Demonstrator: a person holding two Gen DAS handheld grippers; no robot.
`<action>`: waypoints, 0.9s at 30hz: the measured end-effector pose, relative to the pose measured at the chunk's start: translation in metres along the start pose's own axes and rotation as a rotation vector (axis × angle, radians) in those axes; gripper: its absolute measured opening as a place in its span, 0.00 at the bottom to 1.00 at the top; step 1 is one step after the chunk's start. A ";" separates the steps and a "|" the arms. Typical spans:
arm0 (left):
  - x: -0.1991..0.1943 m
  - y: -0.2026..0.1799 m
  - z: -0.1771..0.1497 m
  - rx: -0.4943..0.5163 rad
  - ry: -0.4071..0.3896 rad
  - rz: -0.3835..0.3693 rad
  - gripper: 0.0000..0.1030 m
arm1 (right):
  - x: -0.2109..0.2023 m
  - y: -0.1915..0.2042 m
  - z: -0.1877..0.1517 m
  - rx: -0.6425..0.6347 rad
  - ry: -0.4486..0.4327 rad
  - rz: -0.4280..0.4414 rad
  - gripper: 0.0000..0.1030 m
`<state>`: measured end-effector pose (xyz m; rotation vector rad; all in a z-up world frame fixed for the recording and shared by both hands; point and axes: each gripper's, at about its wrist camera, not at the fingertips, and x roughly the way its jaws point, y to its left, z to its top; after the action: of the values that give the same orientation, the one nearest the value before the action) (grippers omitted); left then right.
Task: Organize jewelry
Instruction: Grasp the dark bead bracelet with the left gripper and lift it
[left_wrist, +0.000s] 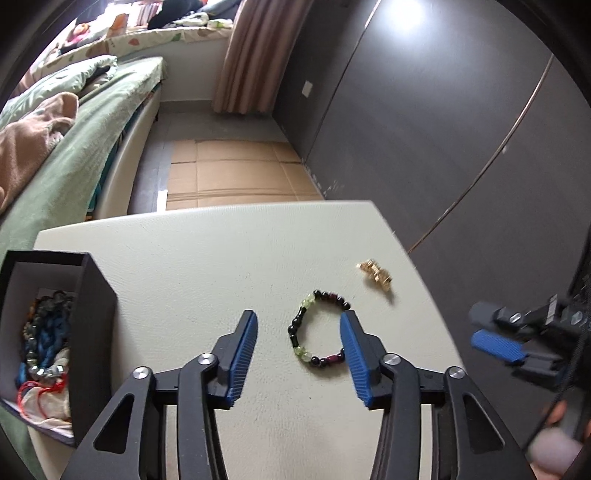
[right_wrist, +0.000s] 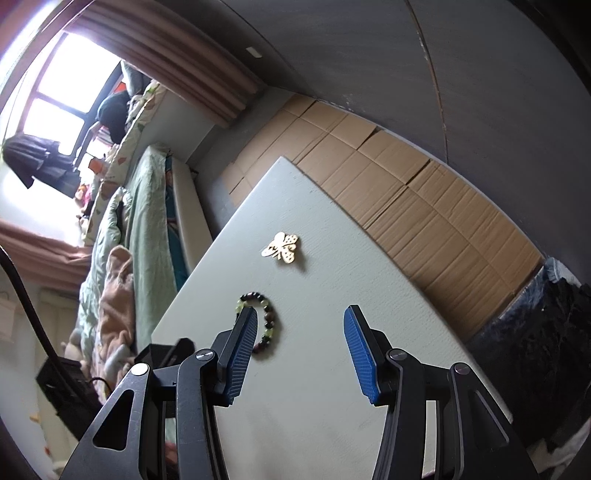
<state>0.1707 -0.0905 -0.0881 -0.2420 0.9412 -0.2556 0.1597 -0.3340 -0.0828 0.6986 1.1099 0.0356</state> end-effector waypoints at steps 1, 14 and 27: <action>0.004 -0.001 -0.001 0.010 0.006 0.008 0.44 | 0.000 -0.001 0.001 0.002 -0.002 -0.003 0.48; 0.042 -0.009 -0.008 0.096 0.029 0.104 0.36 | 0.012 -0.008 0.019 0.035 0.009 -0.013 0.48; 0.027 0.000 0.003 0.084 0.016 0.086 0.08 | 0.048 0.013 0.024 -0.011 0.067 0.035 0.48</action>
<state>0.1884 -0.0988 -0.1072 -0.1224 0.9523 -0.2177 0.2060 -0.3180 -0.1083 0.7116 1.1606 0.0951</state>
